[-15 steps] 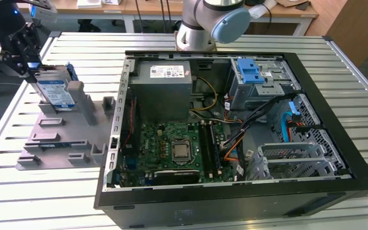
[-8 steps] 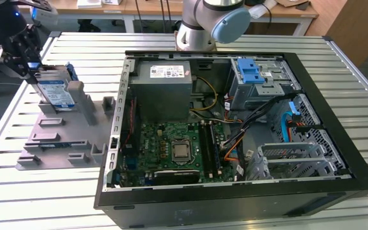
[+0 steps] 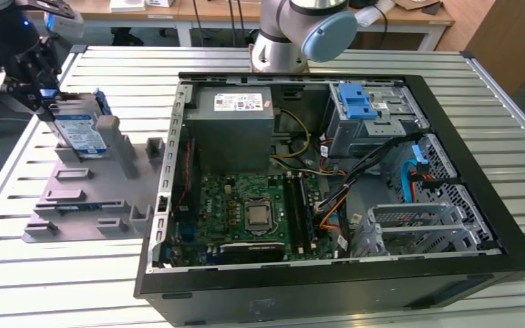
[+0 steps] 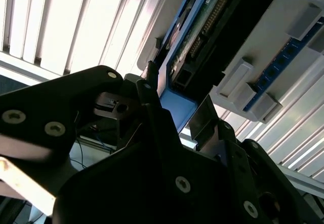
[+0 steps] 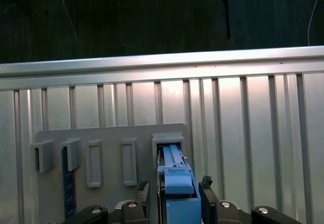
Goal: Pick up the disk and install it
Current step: 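Pick up the disk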
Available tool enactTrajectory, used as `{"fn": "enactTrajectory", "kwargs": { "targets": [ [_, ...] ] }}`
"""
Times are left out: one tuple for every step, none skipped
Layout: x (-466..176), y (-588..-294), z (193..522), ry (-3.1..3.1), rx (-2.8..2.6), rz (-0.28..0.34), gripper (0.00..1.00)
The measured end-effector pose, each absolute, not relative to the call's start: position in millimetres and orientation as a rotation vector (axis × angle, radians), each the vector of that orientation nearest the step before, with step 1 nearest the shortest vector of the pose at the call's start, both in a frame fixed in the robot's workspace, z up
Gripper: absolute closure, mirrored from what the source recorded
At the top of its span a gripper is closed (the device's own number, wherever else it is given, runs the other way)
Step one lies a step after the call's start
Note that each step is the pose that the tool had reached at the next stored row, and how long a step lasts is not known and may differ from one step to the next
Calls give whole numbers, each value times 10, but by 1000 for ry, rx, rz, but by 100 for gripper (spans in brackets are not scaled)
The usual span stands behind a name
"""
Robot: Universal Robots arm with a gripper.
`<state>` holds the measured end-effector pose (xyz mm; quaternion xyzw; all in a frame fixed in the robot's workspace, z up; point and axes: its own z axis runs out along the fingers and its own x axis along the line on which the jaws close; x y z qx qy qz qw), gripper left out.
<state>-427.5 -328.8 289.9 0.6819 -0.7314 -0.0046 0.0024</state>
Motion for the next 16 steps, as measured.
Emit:
{"fn": "enactTrajectory", "kwargs": {
  "targets": [
    [-4275, -3288, 2894, -2294, 2139, -15, 49],
    [-4275, -3288, 2890, -2294, 2139, -15, 49],
    [-4275, -3288, 2888, -2294, 2139, -15, 49],
    [-4275, -3288, 2886, -2294, 2139, -15, 49],
    [-4275, -3288, 2885, -2294, 2139, -15, 49],
    [-4275, -3288, 2884, -2294, 2139, -15, 49],
    [-4275, -3288, 2883, -2294, 2139, -15, 49],
    [-4275, -3288, 2883, -2294, 2139, -15, 51],
    [-4275, -3288, 2883, -2294, 2139, -15, 51],
    [-4275, -3288, 2883, -2294, 2139, -15, 58],
    [-4275, -3288, 2883, -2294, 2139, -15, 58],
    [-4275, -3288, 2883, -2294, 2139, -15, 58],
    [-4275, -3288, 2883, -2294, 2139, -15, 58],
    [-4275, -3288, 2883, -2294, 2139, -15, 58],
    [-4275, -3288, 2883, -2294, 2139, -15, 59],
    [-4275, -3288, 2883, -2294, 2139, -15, 59]
  ]
}}
